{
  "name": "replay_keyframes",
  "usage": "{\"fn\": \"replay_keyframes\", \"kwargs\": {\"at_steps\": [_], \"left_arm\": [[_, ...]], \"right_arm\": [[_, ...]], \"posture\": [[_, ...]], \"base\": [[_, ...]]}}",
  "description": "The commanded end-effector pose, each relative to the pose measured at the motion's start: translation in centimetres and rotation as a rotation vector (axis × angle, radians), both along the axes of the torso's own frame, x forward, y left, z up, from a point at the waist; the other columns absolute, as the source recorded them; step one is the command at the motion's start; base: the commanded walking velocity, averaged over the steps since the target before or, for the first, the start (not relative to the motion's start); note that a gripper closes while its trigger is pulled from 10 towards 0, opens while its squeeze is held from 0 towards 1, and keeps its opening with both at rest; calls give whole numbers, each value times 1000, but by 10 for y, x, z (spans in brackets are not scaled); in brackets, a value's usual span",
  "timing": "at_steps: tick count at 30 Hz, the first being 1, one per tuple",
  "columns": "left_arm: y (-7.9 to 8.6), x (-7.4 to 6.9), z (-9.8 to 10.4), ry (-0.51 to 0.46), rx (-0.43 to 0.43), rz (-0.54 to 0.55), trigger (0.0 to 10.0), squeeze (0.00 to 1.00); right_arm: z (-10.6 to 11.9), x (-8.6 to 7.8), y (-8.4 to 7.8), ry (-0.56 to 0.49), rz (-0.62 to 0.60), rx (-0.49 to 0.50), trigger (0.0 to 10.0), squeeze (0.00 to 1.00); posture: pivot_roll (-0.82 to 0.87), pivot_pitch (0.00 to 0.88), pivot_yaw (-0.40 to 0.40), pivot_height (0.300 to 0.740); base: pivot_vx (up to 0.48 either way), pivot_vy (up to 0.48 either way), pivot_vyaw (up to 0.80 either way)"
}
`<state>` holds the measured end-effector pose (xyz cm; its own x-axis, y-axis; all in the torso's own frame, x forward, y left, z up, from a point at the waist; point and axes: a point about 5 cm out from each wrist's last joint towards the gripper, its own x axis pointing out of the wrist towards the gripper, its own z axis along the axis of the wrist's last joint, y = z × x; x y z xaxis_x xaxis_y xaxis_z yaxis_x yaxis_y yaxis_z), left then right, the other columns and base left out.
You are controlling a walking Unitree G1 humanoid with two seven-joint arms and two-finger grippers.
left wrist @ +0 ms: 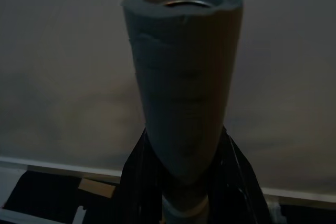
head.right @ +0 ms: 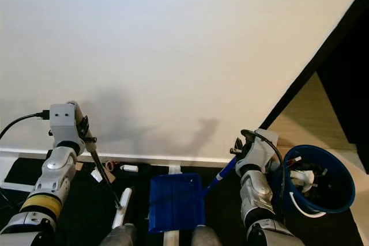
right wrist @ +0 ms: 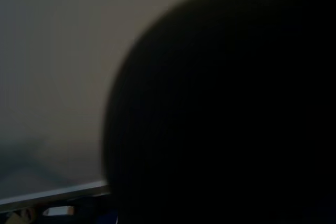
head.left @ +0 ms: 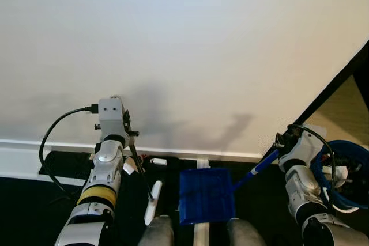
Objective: Sweep floor
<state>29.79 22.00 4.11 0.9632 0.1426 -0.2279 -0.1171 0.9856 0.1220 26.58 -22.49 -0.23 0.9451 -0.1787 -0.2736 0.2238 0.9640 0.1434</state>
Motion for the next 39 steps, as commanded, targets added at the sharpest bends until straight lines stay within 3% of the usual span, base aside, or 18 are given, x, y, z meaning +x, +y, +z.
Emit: {"fn": "replay_keyframes", "kwargs": {"at_steps": [1, 11, 19, 25, 27, 30, 39], "left_arm": [[3, -2, 0, 5, 33, -2, 10000, 0], [17, -1, 3, -12, 79, 66, 10000, 0], [40, -1, 12, -34, 147, 117, 10000, 0], [43, 3, 20, -71, 86, 112, 10000, 0], [43, 4, 23, -94, 77, 100, 10000, 0], [38, 11, 52, -267, 57, 27, 10000, 0], [28, 20, 83, -404, -11, -52, 10000, 0]], "right_arm": [[2, 0, -7, -6, -17, -9, 10000, 0], [9, 4, -17, -23, -24, -25, 10000, 0], [22, 15, -29, -34, -15, -74, 10000, 0], [31, 21, -37, -37, -27, -123, 10000, 0], [33, 22, -39, -48, -31, -126, 10000, 0], [60, 38, -52, -139, -51, -126, 10000, 0], [96, 60, -61, -255, -64, -143, 10000, 0]], "posture": [[82, 0, 12, 740], [78, 0, 2, 740], [78, 36, -3, 740], [82, 121, -12, 740], [78, 162, -16, 740], [84, 253, -14, 740], [114, 379, -10, 740]], "base": [[0, 0, 0], [0, 0, 0], [0, 0, 0], [0, 0, 0], [0, 0, 0], [0, 0, 0], [0, 0, 0]]}}
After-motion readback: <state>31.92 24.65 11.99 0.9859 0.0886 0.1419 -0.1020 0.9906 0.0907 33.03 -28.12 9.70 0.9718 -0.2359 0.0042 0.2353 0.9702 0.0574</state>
